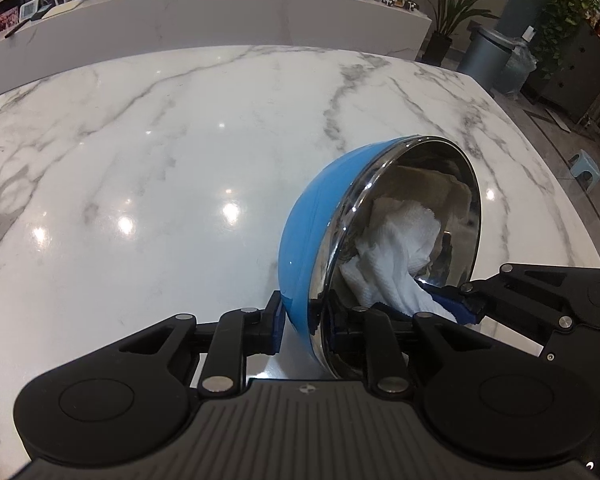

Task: Clean bowl
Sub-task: 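Keep wiping around the bowl interior with the cloth in the right gripper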

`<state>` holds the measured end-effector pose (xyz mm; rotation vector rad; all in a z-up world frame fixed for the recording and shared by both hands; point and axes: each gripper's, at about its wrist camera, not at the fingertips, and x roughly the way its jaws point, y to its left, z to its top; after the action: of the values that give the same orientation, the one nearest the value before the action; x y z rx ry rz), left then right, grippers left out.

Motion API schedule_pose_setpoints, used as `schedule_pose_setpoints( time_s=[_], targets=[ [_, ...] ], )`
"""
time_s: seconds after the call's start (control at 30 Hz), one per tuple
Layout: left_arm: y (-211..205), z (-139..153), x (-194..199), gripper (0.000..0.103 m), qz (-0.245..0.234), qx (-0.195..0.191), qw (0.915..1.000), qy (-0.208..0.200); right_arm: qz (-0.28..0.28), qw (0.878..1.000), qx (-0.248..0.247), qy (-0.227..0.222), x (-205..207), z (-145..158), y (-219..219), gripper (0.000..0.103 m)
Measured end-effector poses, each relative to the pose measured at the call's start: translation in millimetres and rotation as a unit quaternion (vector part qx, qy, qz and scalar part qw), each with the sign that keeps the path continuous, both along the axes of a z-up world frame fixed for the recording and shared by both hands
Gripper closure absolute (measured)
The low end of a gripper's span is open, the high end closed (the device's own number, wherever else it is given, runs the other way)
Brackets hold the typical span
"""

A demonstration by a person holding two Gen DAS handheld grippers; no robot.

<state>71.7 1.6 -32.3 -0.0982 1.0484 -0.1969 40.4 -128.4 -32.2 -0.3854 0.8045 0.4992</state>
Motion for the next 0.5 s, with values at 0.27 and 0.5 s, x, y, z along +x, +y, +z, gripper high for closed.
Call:
schedule_pose_setpoints(
  time_s=[0.27, 0.5],
  targets=[
    [12, 1, 14, 0.086, 0.002, -0.005, 0.9996, 0.028, 0.003, 0.999, -0.016, -0.035, 10, 16, -3, 0.087],
    [25, -4, 21, 0.085, -0.003, -0.025, 0.9987, 0.044, 0.032, 0.999, -0.003, -0.043, 32, 27, 6, 0.087]
  ],
)
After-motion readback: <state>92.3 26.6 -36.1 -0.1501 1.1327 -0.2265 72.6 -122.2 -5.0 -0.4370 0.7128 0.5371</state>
